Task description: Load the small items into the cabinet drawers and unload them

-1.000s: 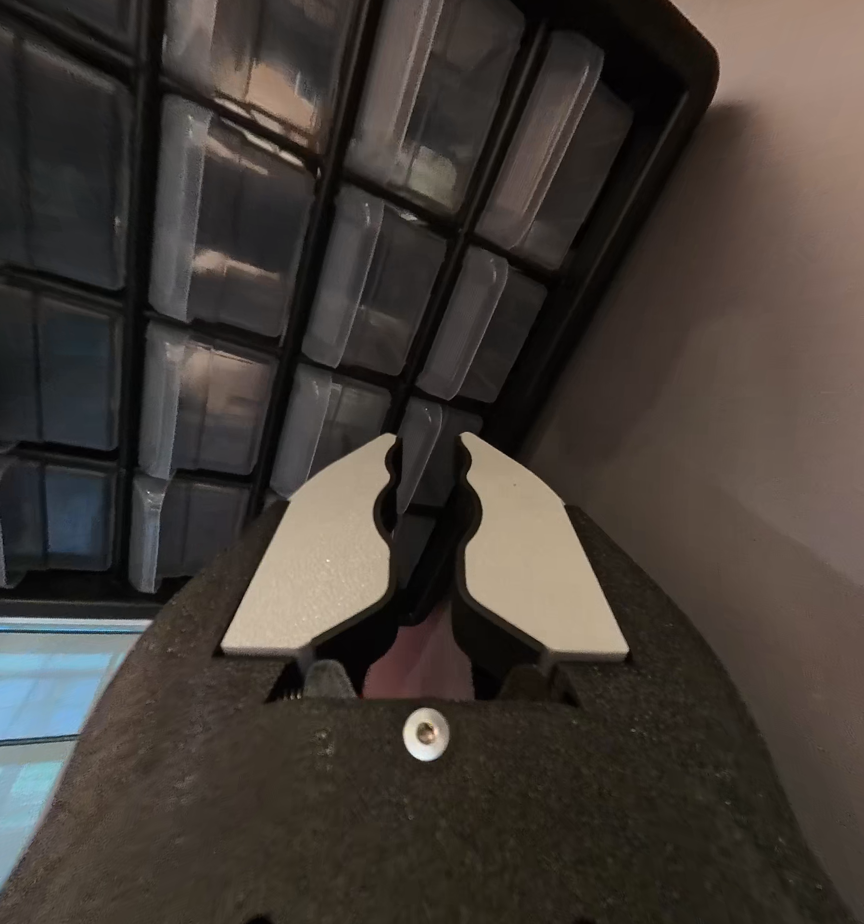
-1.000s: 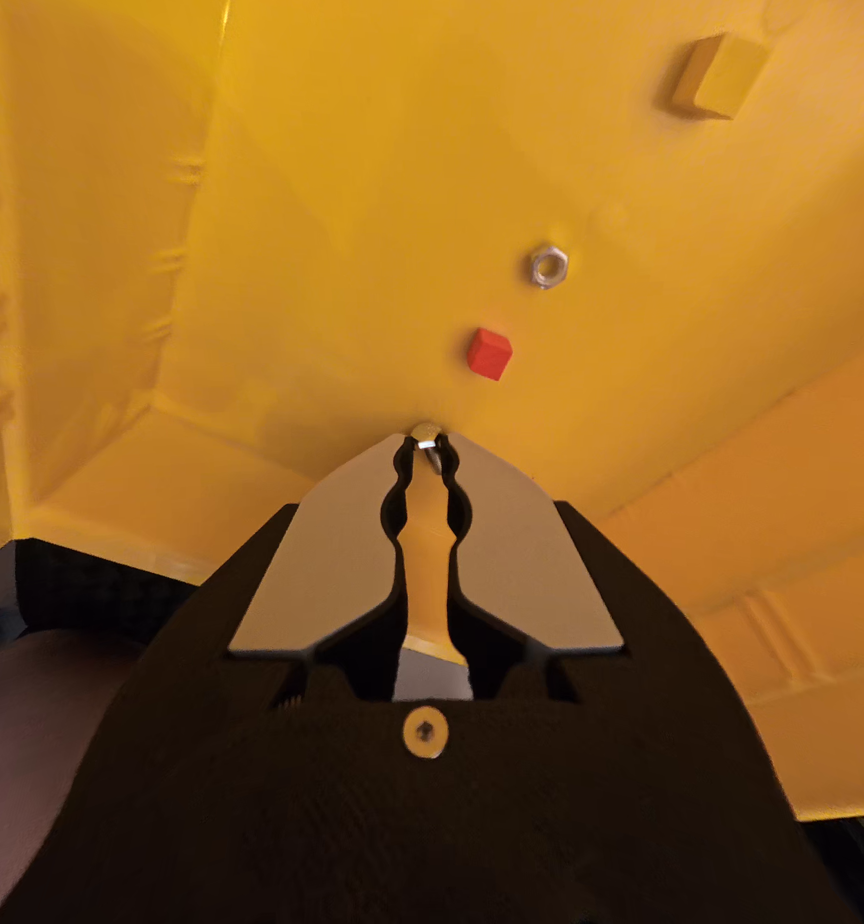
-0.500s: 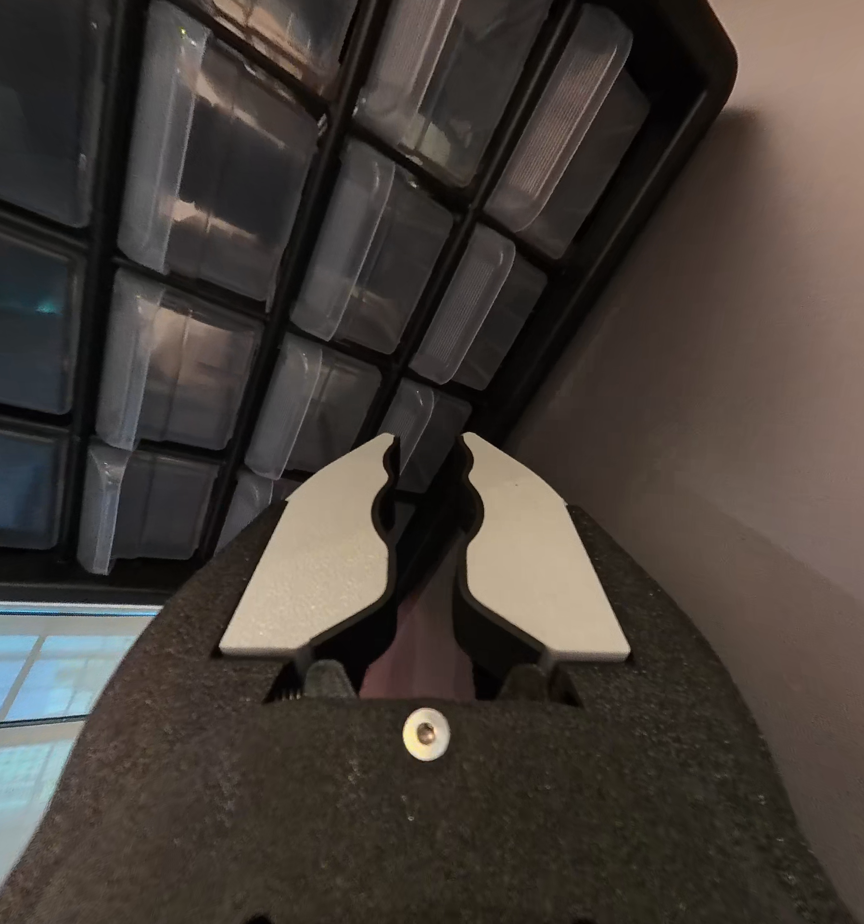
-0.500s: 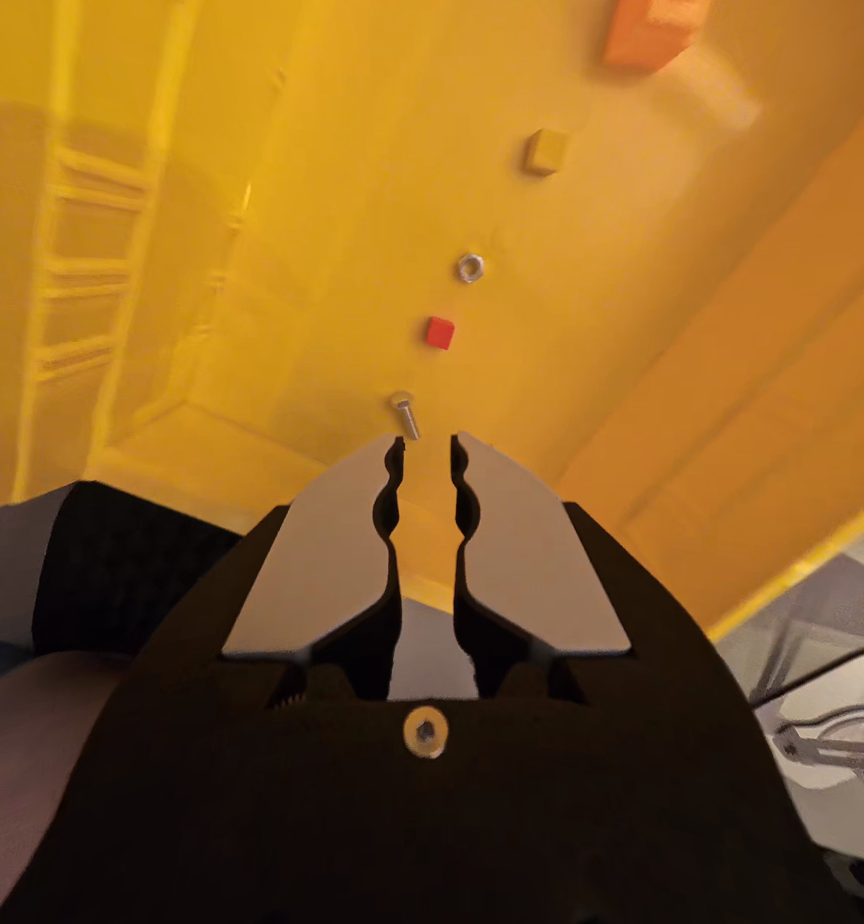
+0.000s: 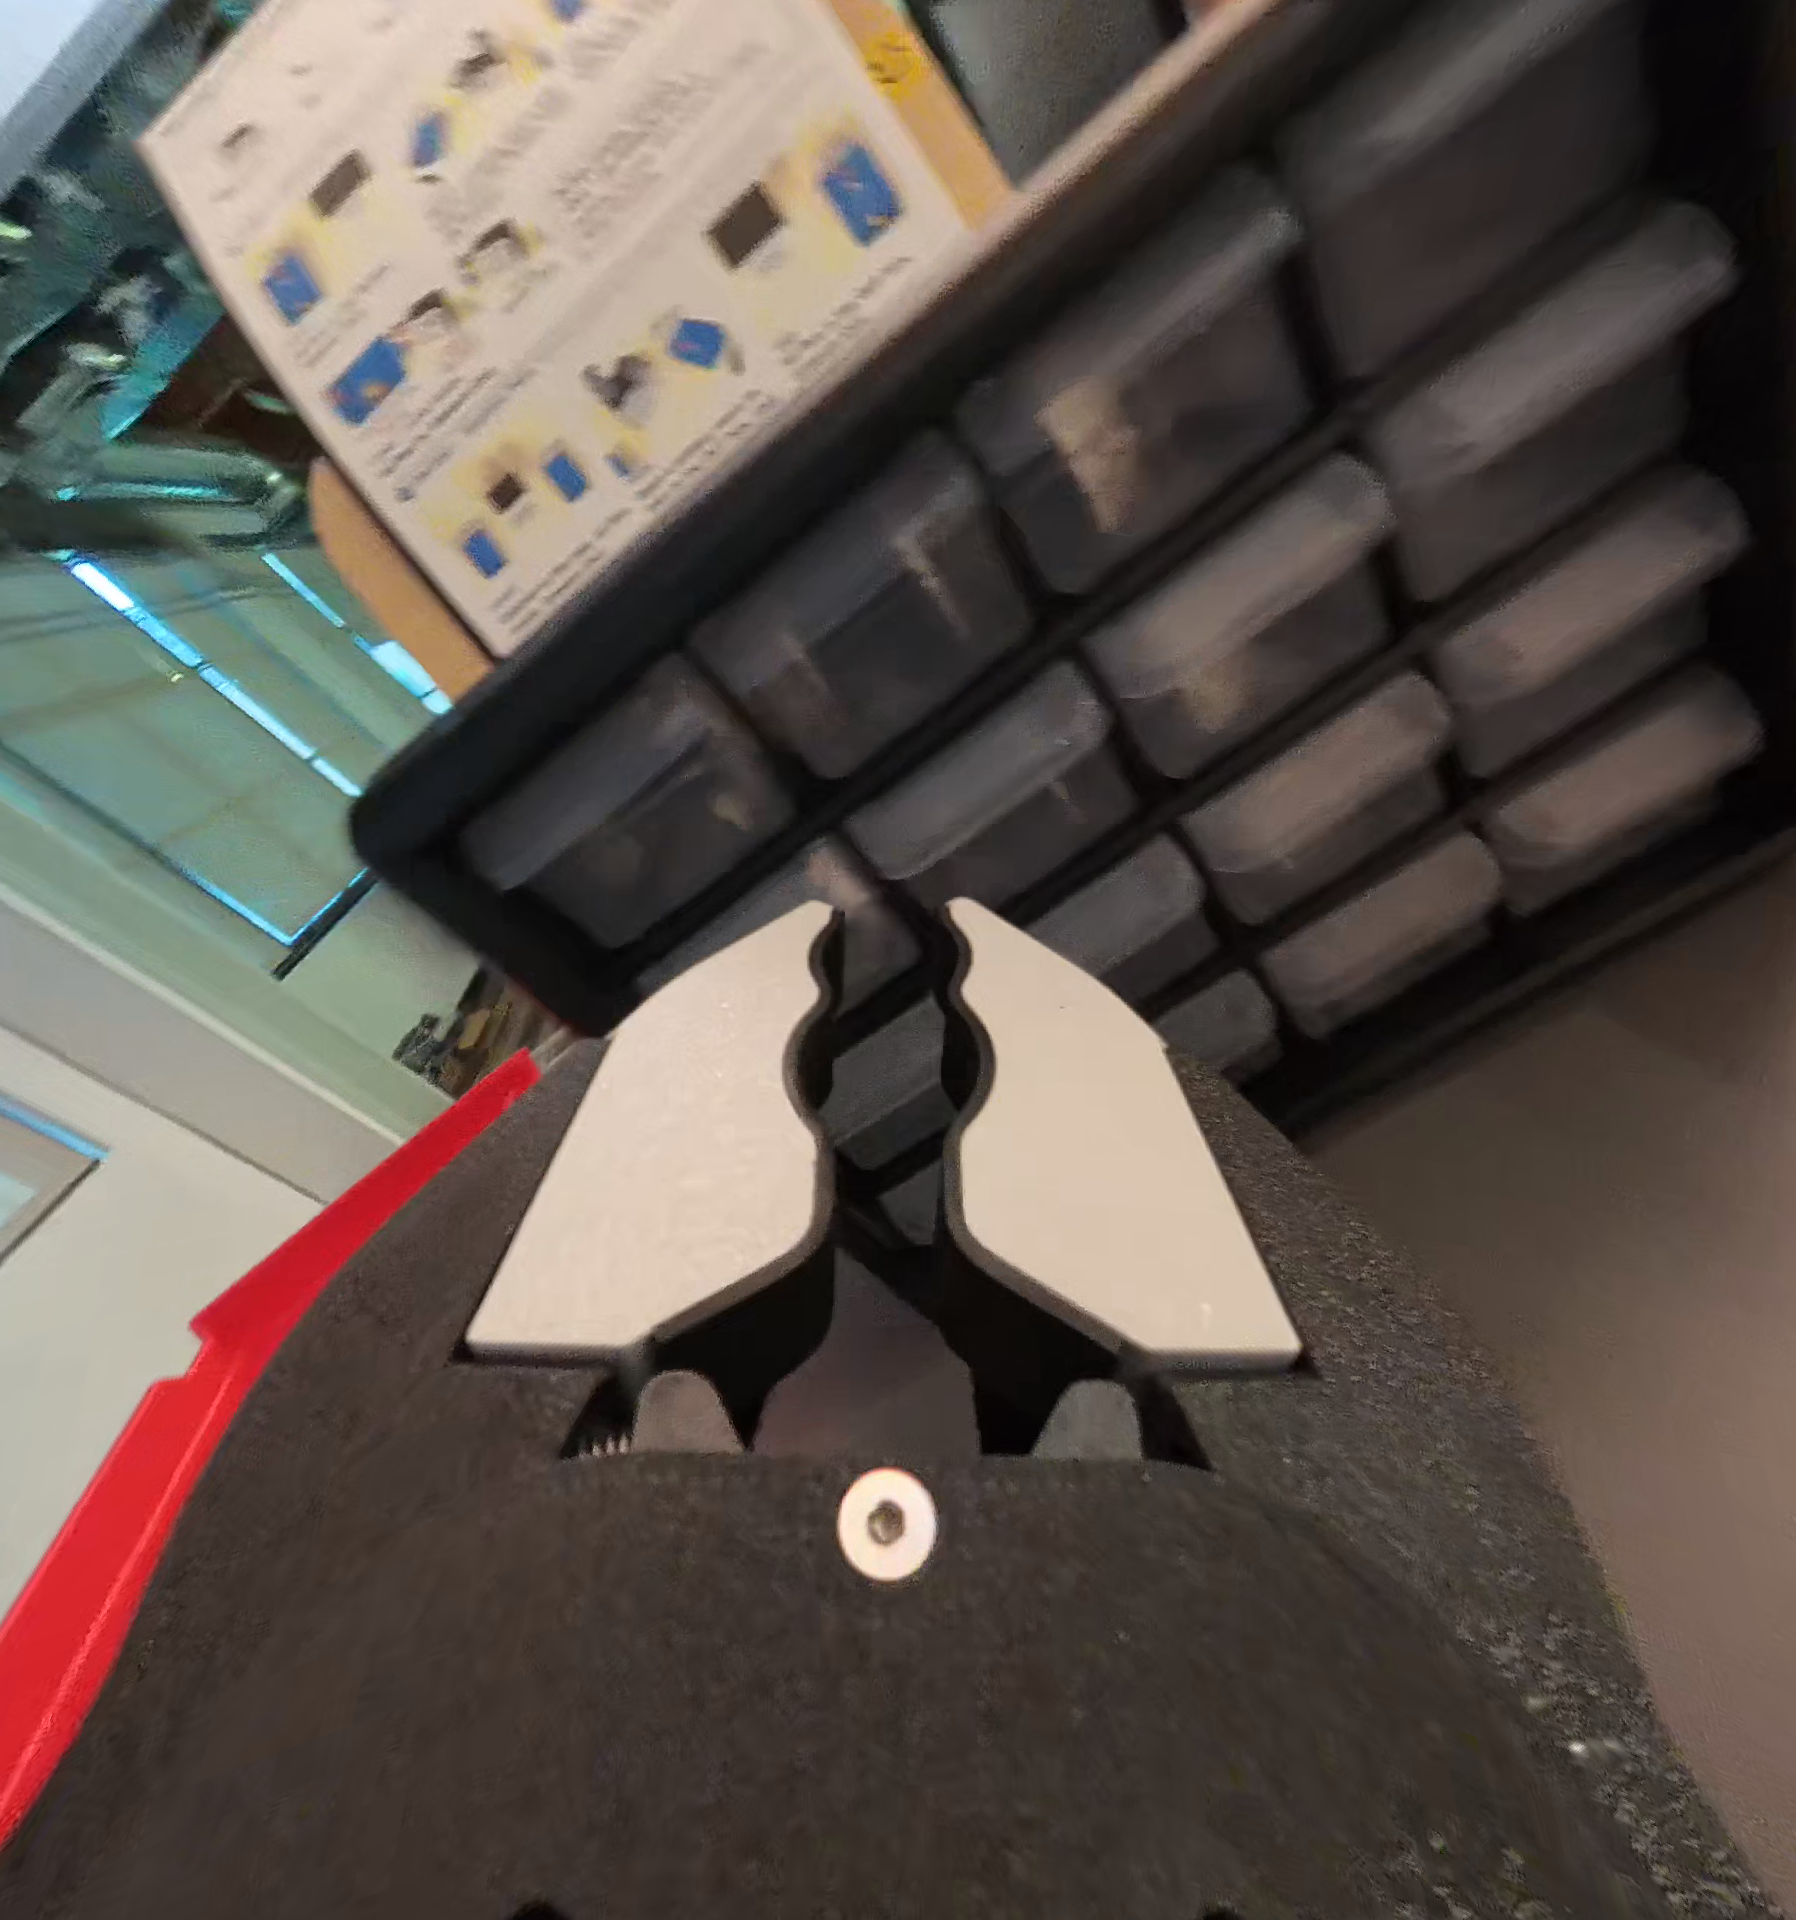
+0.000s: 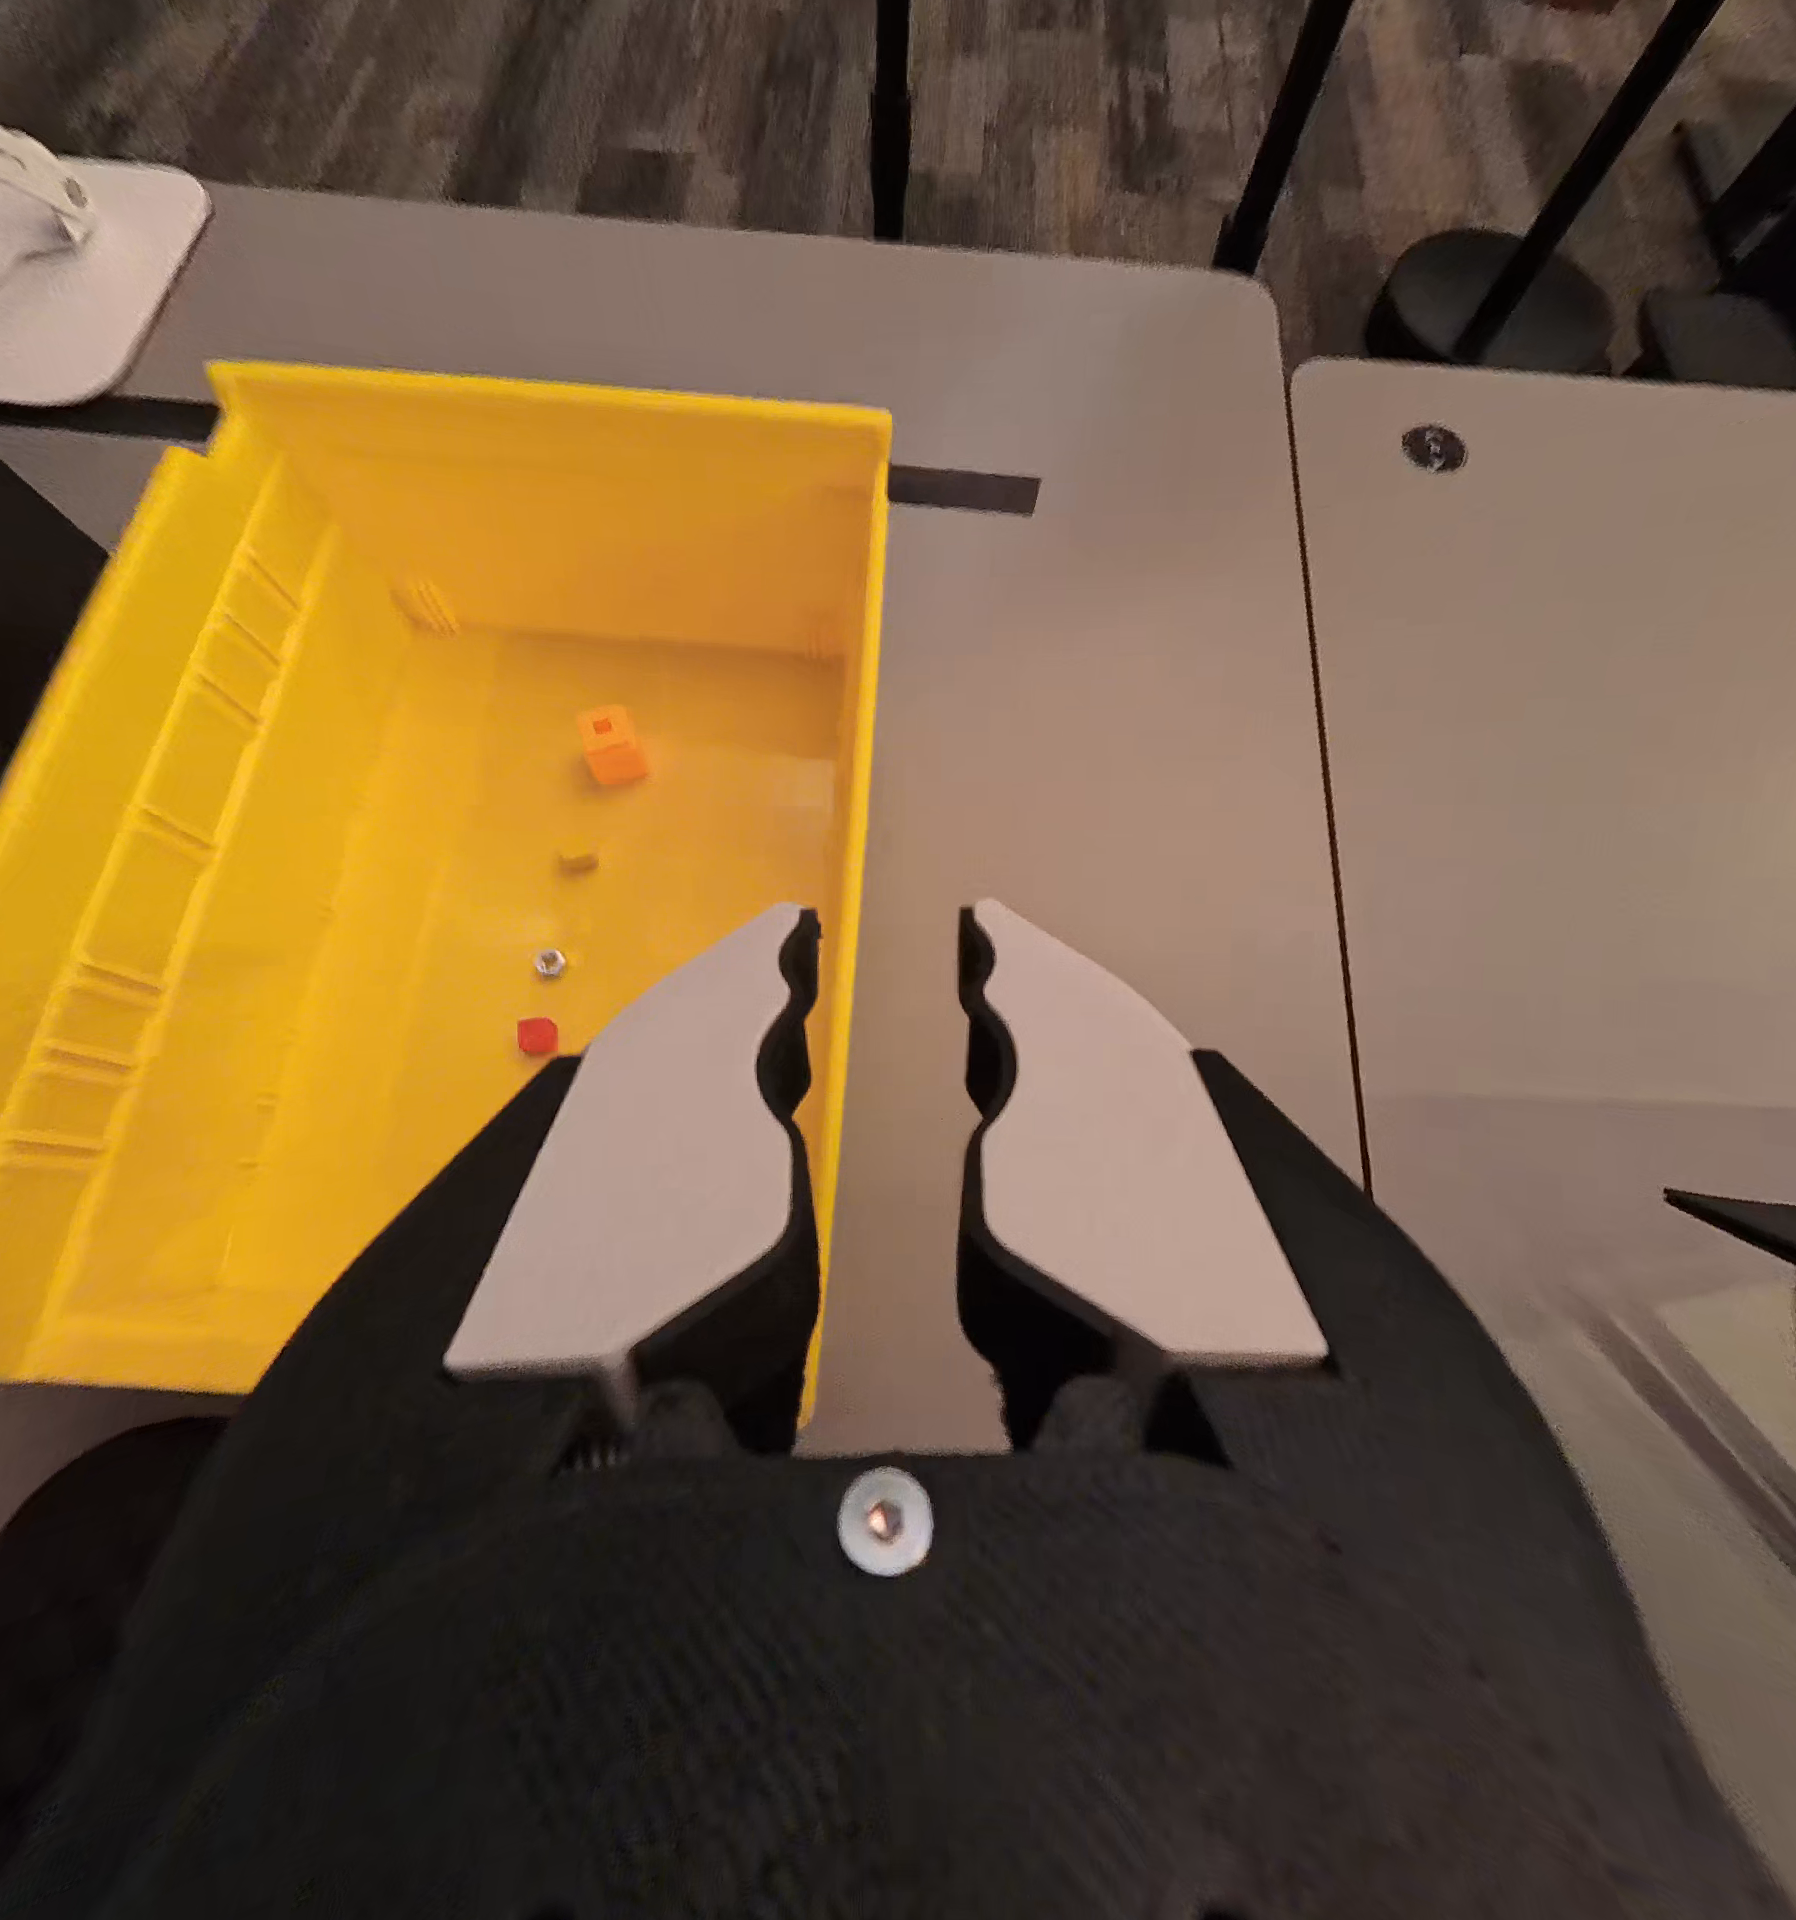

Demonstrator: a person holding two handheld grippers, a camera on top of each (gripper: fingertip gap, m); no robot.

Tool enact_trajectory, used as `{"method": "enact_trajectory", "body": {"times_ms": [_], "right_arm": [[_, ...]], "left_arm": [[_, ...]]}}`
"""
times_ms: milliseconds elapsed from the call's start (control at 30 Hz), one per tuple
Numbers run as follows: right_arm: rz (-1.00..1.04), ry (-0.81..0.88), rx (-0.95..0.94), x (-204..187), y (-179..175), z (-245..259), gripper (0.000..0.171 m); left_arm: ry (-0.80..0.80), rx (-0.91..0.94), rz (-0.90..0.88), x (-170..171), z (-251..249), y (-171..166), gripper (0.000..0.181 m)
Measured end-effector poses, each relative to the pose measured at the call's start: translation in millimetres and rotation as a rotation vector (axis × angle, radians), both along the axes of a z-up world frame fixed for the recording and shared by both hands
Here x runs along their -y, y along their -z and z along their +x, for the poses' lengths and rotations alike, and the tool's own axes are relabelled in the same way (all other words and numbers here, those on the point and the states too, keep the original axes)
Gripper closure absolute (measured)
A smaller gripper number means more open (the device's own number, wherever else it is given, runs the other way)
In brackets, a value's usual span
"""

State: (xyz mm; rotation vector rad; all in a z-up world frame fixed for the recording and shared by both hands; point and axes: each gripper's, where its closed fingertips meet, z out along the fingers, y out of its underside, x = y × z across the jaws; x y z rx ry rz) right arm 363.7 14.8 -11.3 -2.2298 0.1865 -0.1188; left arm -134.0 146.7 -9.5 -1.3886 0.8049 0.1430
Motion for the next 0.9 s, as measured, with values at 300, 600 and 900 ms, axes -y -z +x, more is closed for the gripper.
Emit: {"method": "enact_trajectory", "body": {"times_ms": [300, 600, 900], "right_arm": [[-0.180, -0.022, -0.025, -7.0, 48.8, 2.9, 0.139], [-0.298, -0.034, -0.059, -2.4, 62.0, -7.5, 0.139], [-0.425, -0.041, -0.127, 1.9, 83.0, -16.8, 0.139]], "left_arm": [[-0.100, 0.223, -0.047, -25.1, -42.0, -11.0, 0.136], [-0.062, 0.347, -0.187, -36.3, -52.4, -3.4, 0.128], [0.030, 0.399, -0.294, -48.4, -49.8, 9.1, 0.139]]}}
